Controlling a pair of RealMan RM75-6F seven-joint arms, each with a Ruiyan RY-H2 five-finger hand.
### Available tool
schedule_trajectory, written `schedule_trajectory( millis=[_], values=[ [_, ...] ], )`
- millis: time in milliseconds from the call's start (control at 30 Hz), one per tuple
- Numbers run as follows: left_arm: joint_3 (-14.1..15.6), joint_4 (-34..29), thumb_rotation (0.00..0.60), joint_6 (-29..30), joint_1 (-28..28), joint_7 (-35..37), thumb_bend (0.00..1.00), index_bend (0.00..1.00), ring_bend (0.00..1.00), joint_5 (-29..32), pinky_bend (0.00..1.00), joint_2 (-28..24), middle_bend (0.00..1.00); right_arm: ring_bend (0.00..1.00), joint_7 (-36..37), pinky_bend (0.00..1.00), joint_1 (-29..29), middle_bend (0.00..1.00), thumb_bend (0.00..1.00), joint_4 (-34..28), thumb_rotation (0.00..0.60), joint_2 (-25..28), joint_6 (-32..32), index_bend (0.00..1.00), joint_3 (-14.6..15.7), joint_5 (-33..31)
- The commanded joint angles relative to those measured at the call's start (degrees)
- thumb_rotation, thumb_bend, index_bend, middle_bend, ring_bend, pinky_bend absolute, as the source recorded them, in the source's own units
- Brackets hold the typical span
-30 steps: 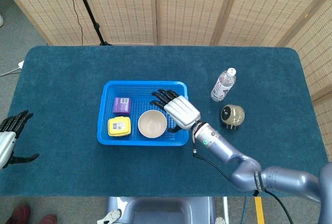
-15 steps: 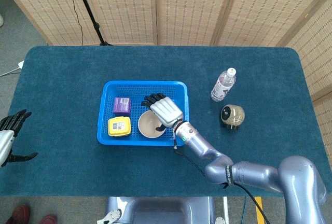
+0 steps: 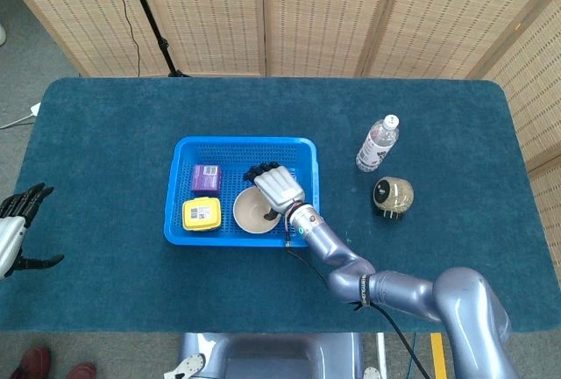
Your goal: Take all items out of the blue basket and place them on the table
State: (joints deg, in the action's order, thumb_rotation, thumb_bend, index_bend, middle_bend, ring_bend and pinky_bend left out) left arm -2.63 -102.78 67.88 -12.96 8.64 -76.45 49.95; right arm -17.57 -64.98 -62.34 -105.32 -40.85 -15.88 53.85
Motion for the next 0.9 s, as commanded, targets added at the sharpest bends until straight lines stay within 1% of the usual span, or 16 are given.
schedule_trajectory(
  millis=[33, 133, 233, 300, 400, 467, 633, 800, 900],
  values=[
    [-0.1, 0.0, 0.600, -0.2, -0.1, -0.1, 0.06, 0.00, 0.00, 0.3, 0.00, 0.0, 0.00, 0.30, 0.6, 0.26, -0.5, 0.29, 0.01, 1.9, 0.600, -1.1, 1.1, 0.29, -0.3, -0.5],
    [-0.2, 0.1, 0.600, -0.3, -0.2, -0.1, 0.06, 0.00, 0.00, 0.7, 0.00, 0.0, 0.00, 0.39, 0.2, 0.33, -0.9, 0.37, 0.11, 3.4, 0.600, -1.8, 1.6, 0.35, 0.1, -0.2],
    [-0.3, 0.1, 0.600, -0.4, -0.2, -0.1, 0.06, 0.00, 0.00, 0.9, 0.00, 0.1, 0.00, 0.48, -0.2, 0.44, -1.0, 0.45, 0.22, 4.4, 0.600, -2.4, 1.5, 0.43, 0.4, 0.2],
    [-0.3, 0.1, 0.600, -0.5, -0.2, -0.1, 0.06, 0.00, 0.00, 0.9, 0.00, 0.1, 0.00, 0.56, -0.2, 0.52, -1.0, 0.52, 0.30, 4.9, 0.600, -2.7, 1.1, 0.50, 0.4, 0.6],
    [-0.2, 0.1, 0.600, -0.3, -0.1, 0.0, 0.06, 0.00, 0.00, 0.7, 0.00, 0.0, 0.00, 0.62, -0.1, 0.57, -0.9, 0.59, 0.38, 5.3, 0.600, -3.1, 0.1, 0.57, 0.4, 1.4],
    [-0.2, 0.0, 0.600, -0.1, 0.0, 0.1, 0.06, 0.00, 0.00, 0.6, 0.00, 0.0, 0.00, 0.63, 0.4, 0.57, -0.6, 0.60, 0.40, 5.4, 0.600, -3.4, -1.6, 0.59, 0.2, 2.6],
    [-0.1, -0.1, 0.600, 0.2, 0.2, 0.4, 0.06, 0.00, 0.00, 0.0, 0.00, -0.2, 0.00, 0.64, 1.9, 0.58, 0.1, 0.61, 0.43, 4.3, 0.600, -2.8, -3.9, 0.59, -0.2, 4.8],
    [0.2, -0.2, 0.600, 0.6, 0.4, 0.7, 0.06, 0.00, 0.00, -1.0, 0.00, -0.3, 0.00, 0.65, 3.1, 0.58, 1.4, 0.61, 0.43, -0.1, 0.600, 0.1, -6.9, 0.59, -0.8, 7.3],
    [0.3, -0.4, 0.600, 1.0, 0.6, 1.0, 0.06, 0.00, 0.00, -1.6, 0.00, -0.5, 0.00, 0.65, 3.6, 0.58, 2.5, 0.62, 0.43, -3.9, 0.600, 2.5, -8.8, 0.60, -1.7, 7.9]
  ],
)
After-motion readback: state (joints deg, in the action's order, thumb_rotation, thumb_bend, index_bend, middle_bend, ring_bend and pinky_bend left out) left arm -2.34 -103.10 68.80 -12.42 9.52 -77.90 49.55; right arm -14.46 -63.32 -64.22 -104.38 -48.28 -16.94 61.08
